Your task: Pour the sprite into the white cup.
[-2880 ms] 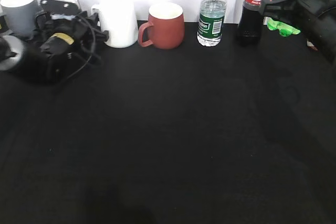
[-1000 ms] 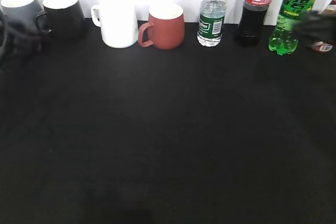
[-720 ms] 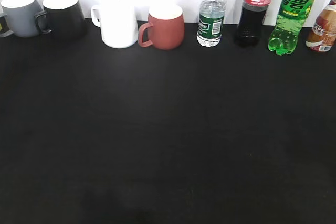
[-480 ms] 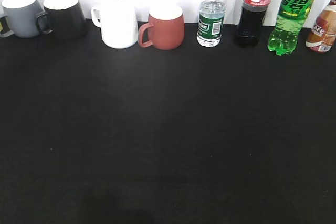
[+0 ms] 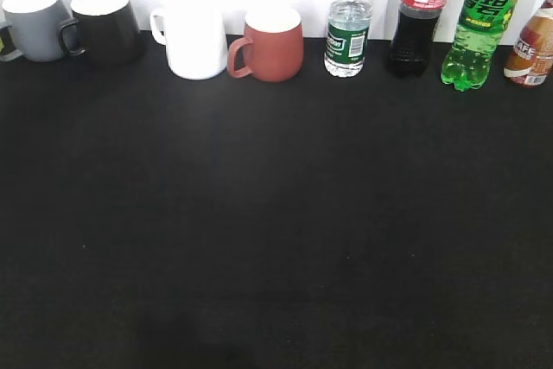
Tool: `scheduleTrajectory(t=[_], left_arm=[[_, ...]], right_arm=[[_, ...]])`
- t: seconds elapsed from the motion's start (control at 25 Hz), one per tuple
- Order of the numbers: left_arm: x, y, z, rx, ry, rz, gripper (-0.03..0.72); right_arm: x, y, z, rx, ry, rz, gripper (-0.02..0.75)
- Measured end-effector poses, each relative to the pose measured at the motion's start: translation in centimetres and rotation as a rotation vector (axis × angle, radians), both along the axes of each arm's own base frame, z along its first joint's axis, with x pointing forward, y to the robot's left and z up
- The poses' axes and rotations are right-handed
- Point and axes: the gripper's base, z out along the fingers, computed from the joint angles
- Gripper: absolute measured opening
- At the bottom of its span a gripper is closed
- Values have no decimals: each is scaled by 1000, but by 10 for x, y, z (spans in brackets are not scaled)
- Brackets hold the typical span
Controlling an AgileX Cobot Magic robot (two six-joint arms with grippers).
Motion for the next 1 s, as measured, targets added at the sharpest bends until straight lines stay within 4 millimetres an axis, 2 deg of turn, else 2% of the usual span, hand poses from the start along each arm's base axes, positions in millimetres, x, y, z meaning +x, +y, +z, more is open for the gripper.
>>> scheduleTrajectory(t=[0.12,0.24,0.32,0.4,1.0], left_arm=[[-1,0,0,-5,-5,17,482],[-10,3,0,-11,-60,166,440],[-18,3,0,-13,-113,236,438],[-26,3,0,-15,-158,242,436],[-26,3,0,-14,-160,244,435]], right_arm=[[0,0,0,0,-3,-4,589],[-6,-1,0,2,-39,-118,587],[-14,-1,0,0,-89,-218,587],[-15,-1,0,-1,-93,-244,587],[-15,-1,0,-1,-95,-245,587]])
